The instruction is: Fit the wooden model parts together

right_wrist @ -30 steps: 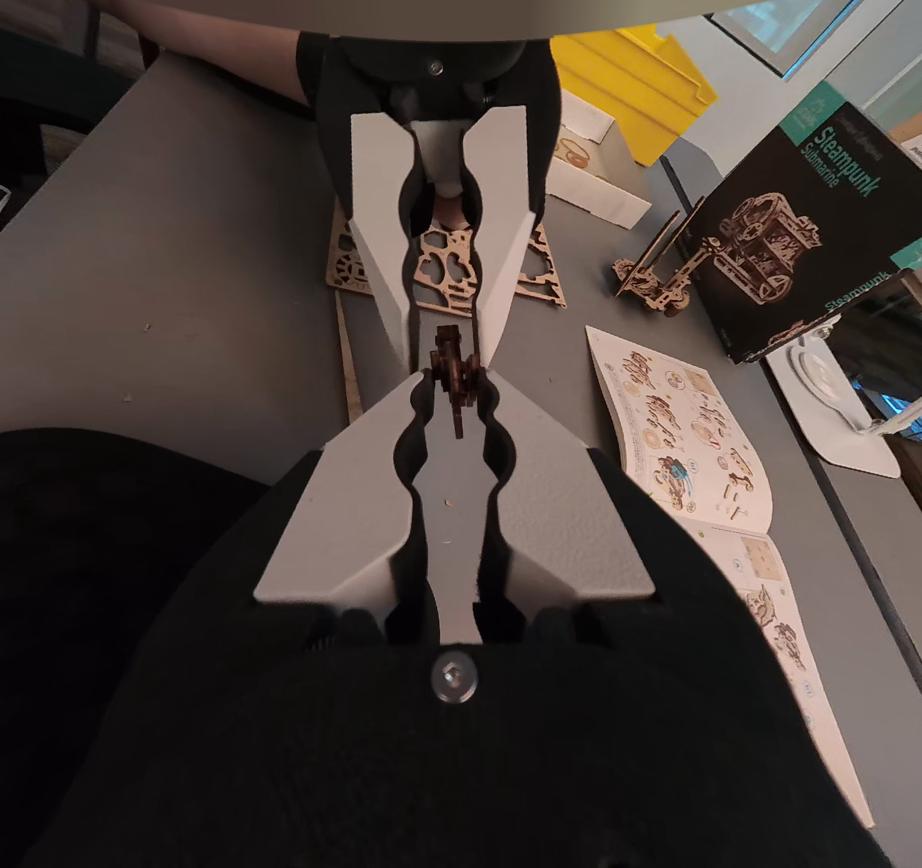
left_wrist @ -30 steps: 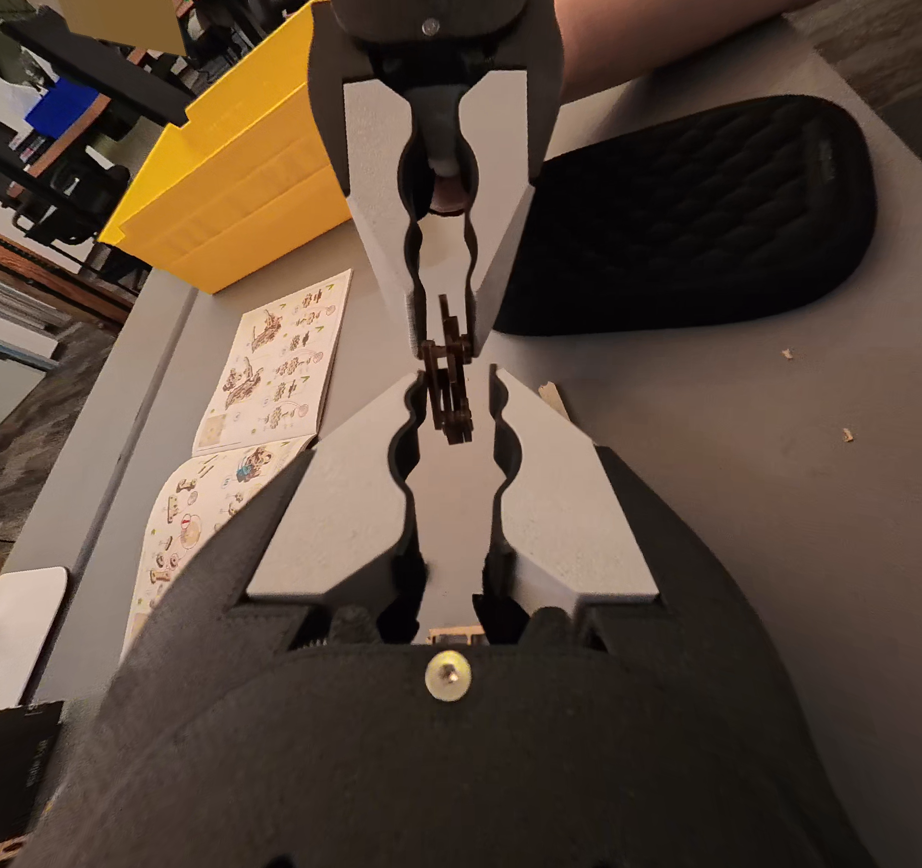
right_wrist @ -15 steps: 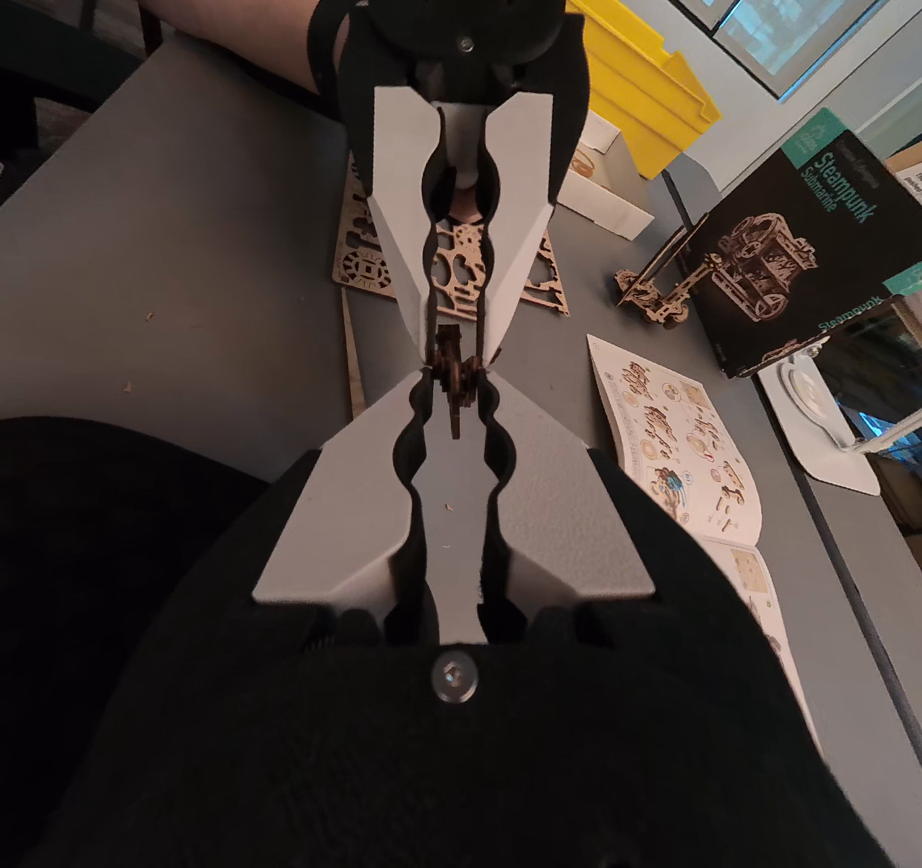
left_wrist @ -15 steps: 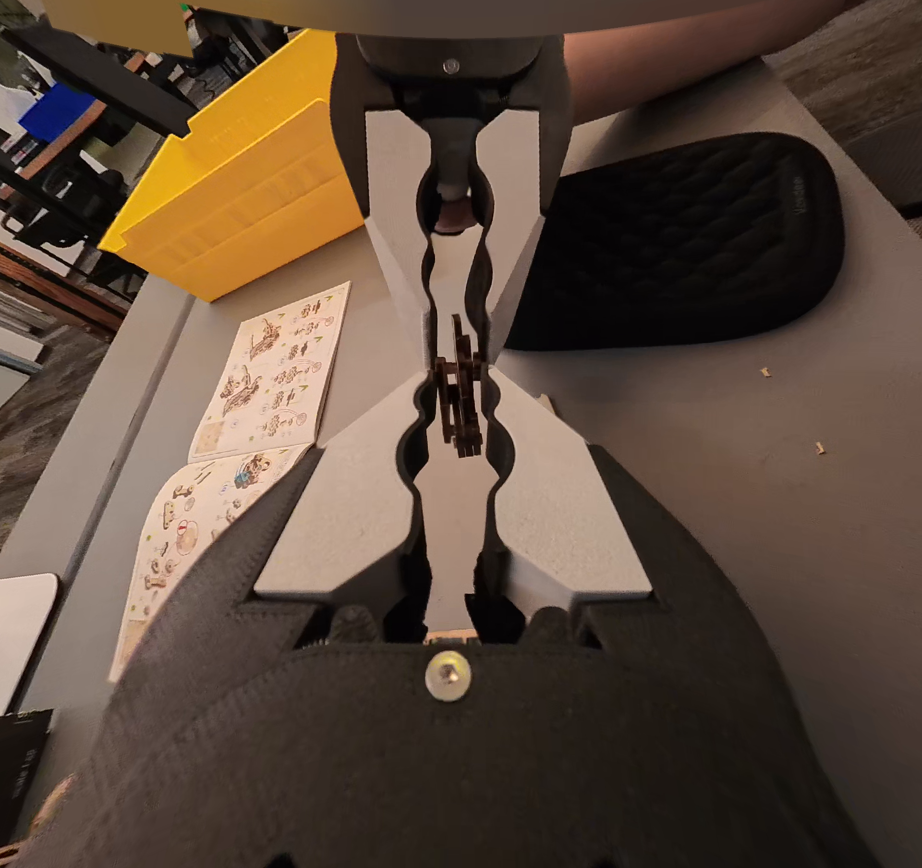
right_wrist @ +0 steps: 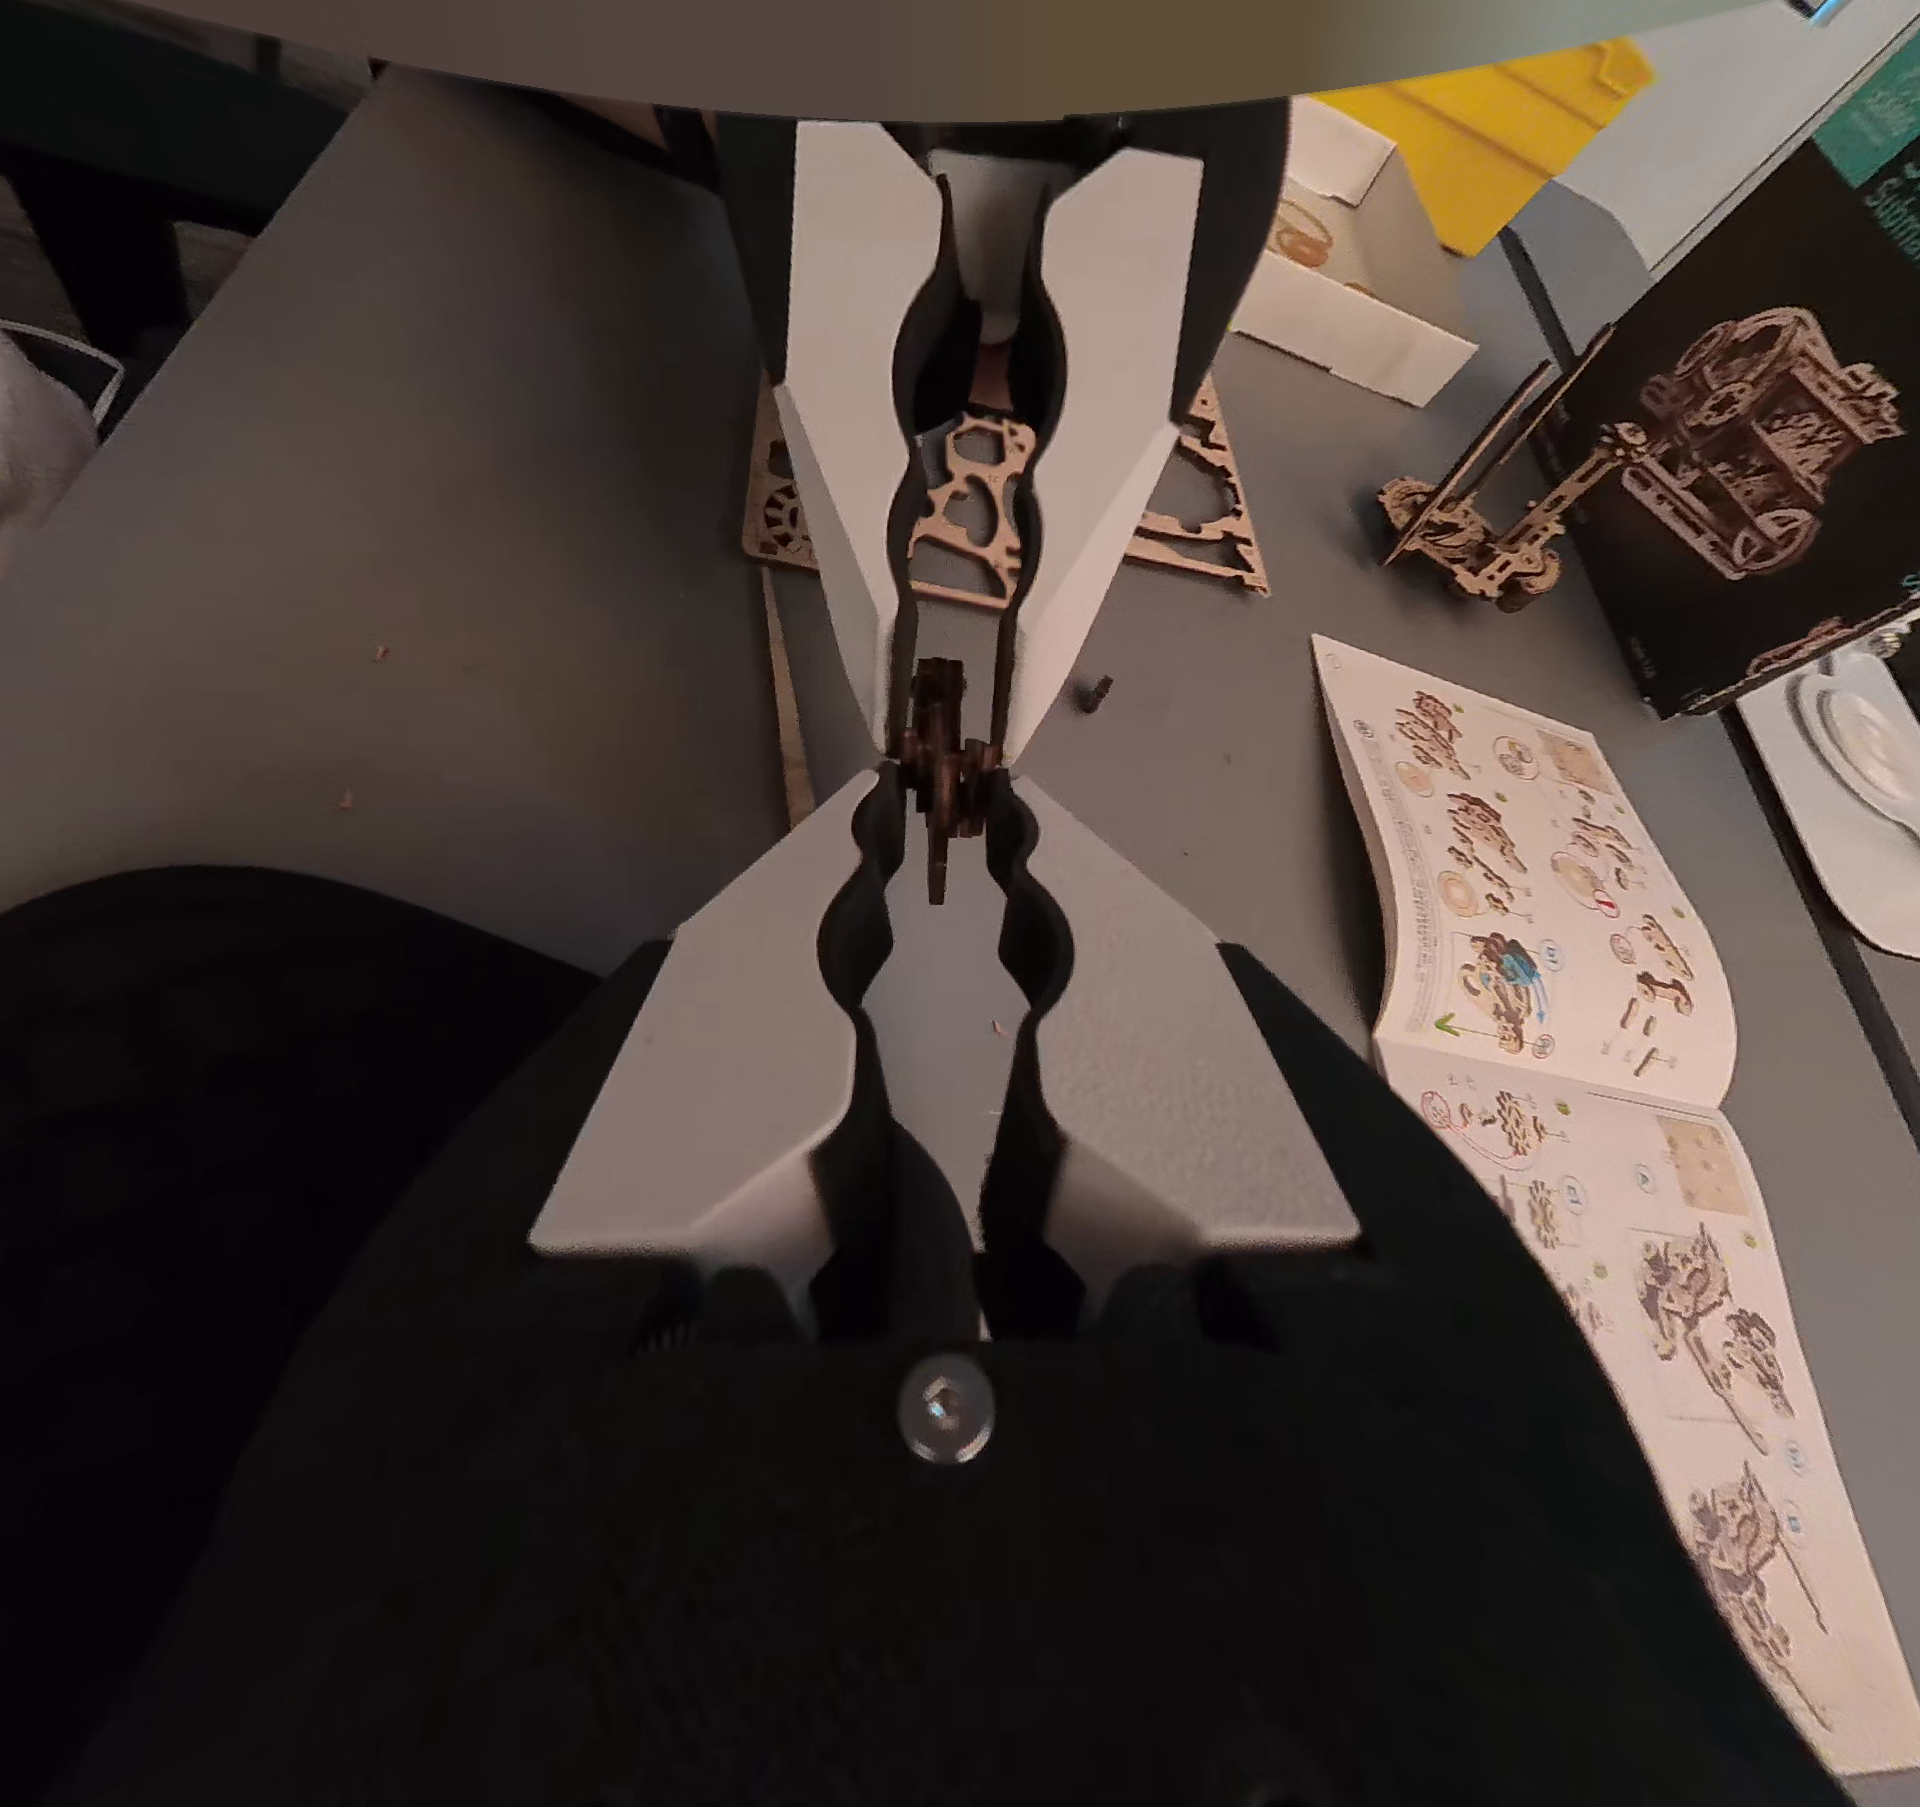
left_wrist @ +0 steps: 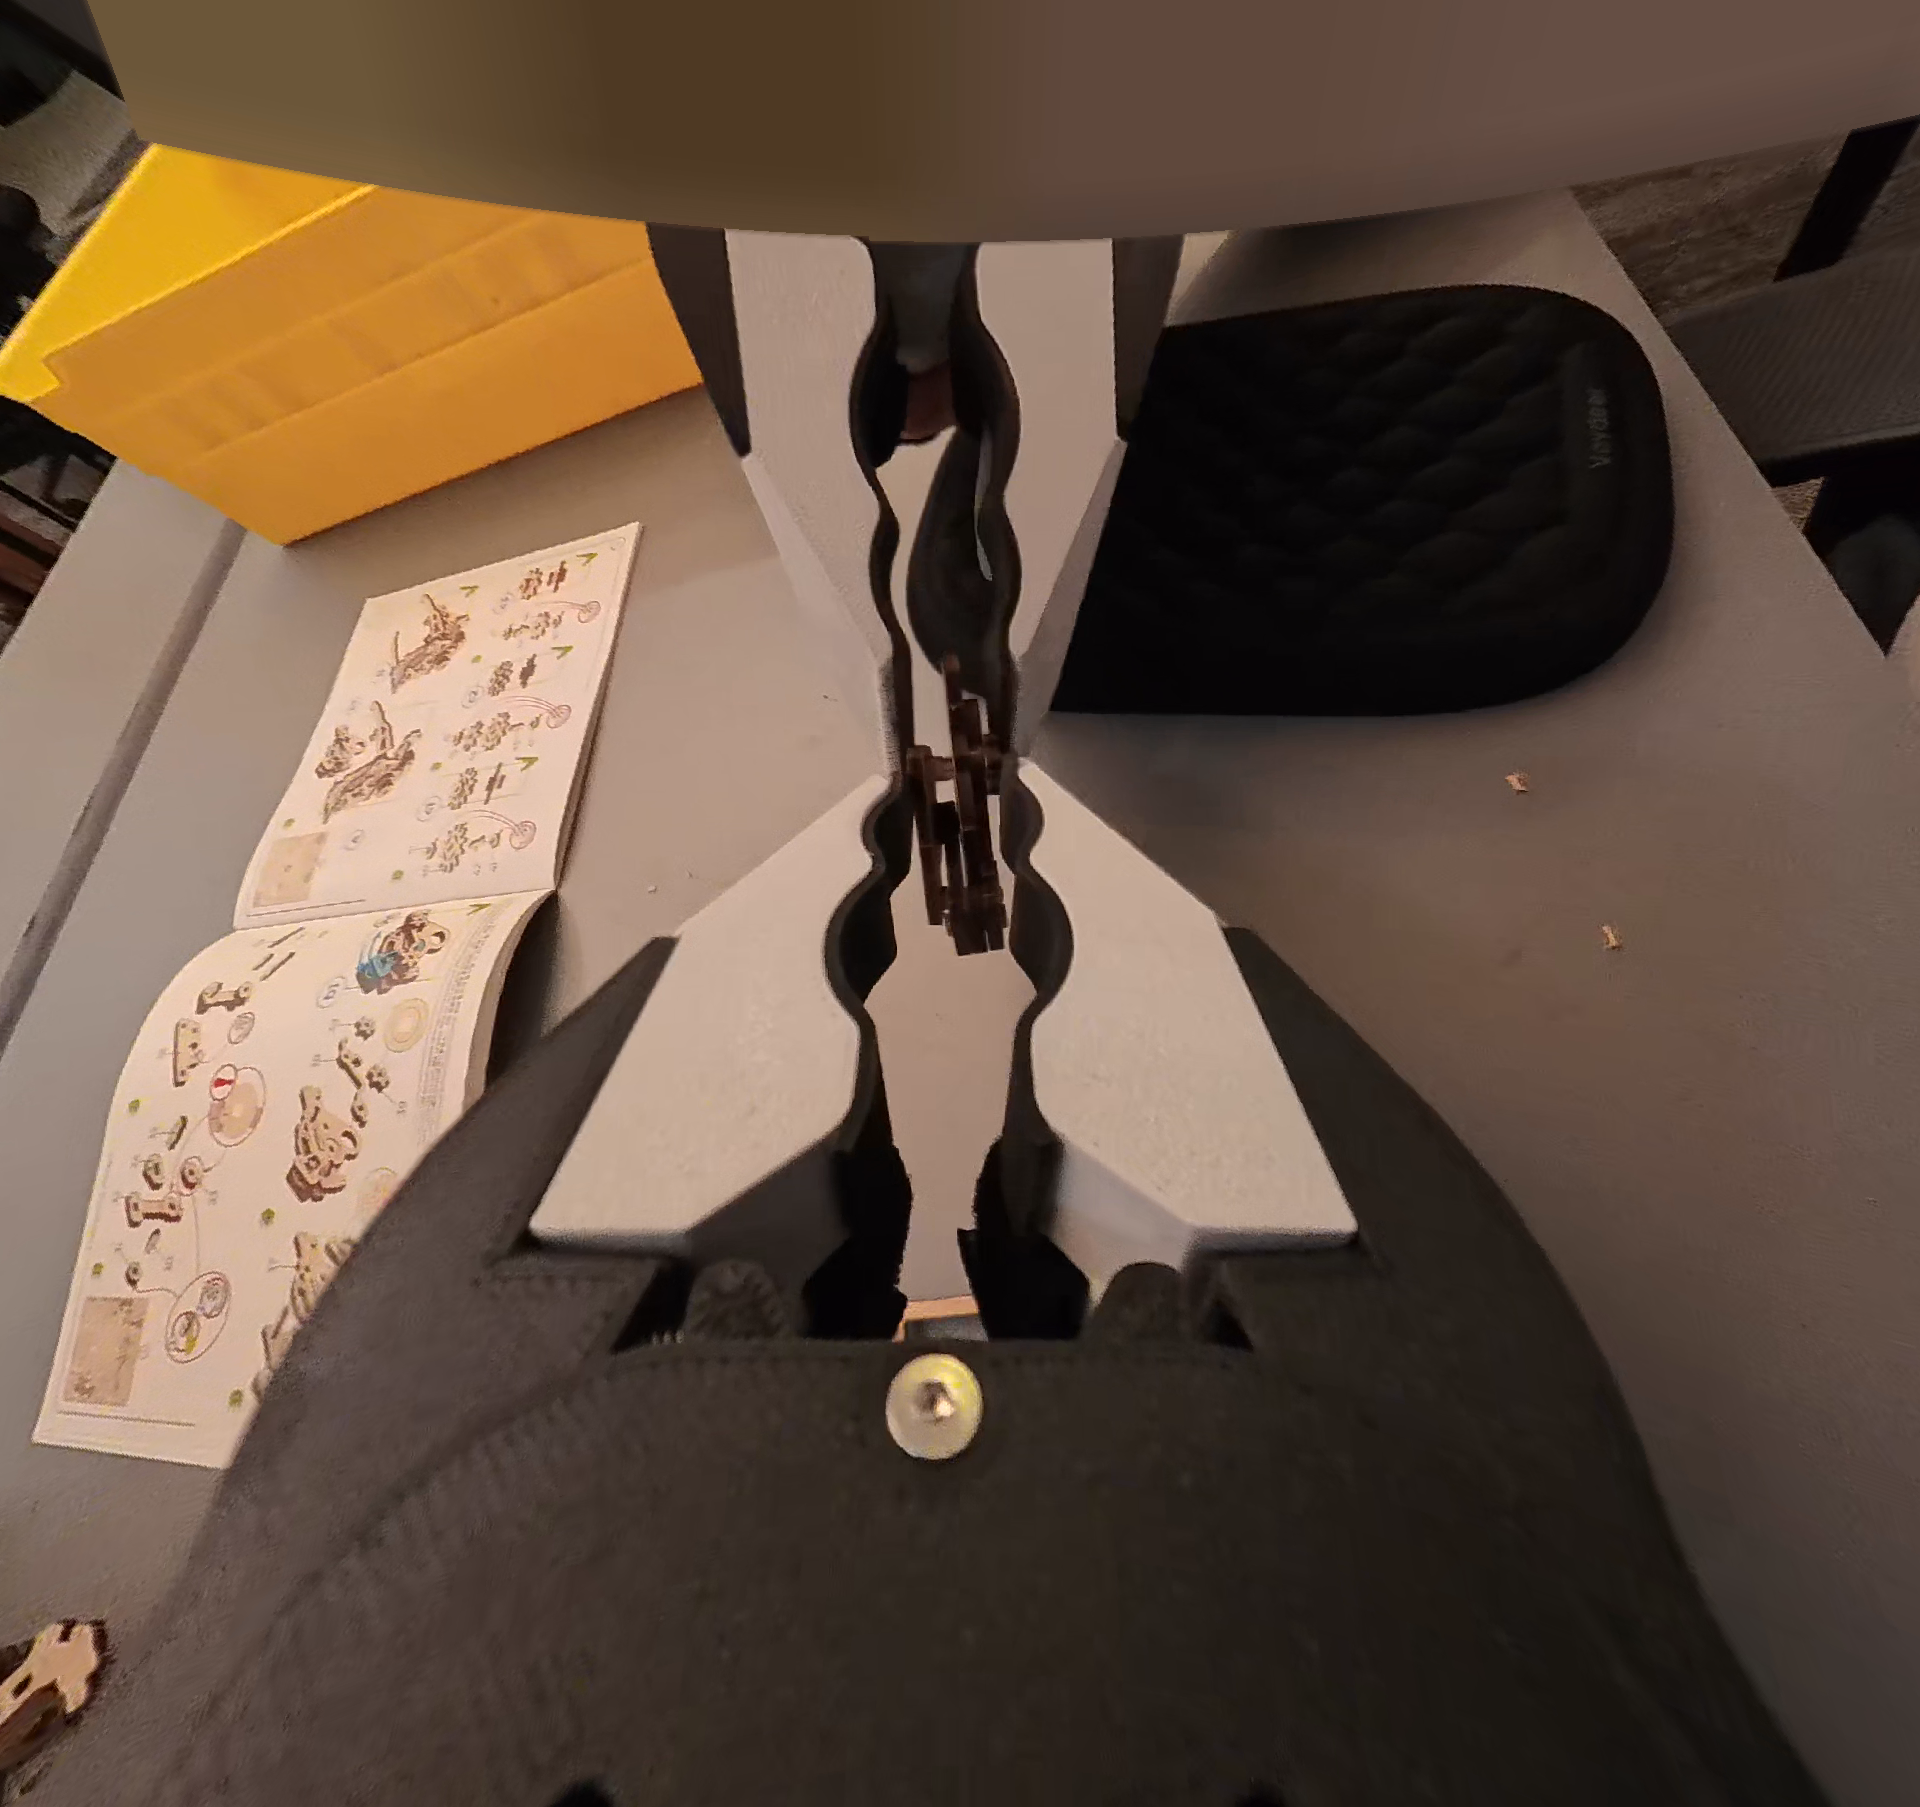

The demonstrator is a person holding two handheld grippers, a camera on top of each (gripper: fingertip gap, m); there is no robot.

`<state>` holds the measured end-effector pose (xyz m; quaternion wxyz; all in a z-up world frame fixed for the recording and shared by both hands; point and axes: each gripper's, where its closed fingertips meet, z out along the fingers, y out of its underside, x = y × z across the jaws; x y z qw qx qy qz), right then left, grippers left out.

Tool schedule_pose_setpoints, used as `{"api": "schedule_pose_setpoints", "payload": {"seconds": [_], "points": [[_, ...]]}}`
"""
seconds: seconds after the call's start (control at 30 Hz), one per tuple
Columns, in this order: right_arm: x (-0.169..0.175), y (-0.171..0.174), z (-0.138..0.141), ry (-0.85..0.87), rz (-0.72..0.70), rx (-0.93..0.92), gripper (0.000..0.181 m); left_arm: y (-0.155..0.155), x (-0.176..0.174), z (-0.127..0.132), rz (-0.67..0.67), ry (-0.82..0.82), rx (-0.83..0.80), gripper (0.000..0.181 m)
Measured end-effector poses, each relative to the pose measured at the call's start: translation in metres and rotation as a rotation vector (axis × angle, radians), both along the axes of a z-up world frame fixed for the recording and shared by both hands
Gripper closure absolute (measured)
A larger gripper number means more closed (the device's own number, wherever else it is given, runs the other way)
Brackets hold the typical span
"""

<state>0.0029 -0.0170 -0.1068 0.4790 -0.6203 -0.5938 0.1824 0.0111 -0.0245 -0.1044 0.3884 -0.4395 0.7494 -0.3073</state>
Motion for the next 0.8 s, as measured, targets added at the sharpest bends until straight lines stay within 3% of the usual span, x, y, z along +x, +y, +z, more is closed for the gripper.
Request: {"api": "schedule_pose_setpoints", "payload": {"seconds": [0.13,0.37,0.63,0.8], "points": [[0.000,0.000,-0.003,-0.016,0.016,0.026,0.168,0.000,-0.001,-0.003,-0.006,0.016,-0.003,0.166],[0.007,0.006,0.008,-0.016,0.027,0.227,0.166,0.006,0.005,0.006,0.024,-0.106,0.199,0.165],[0.002,0.004,-0.005,-0.099,0.059,0.284,0.166,0.004,0.000,-0.009,-0.023,-0.017,0.276,0.166],[0.015,0.020,-0.025,-0.236,0.008,0.320,0.169,0.025,-0.004,-0.025,0.053,0.074,0.302,0.163]]}}
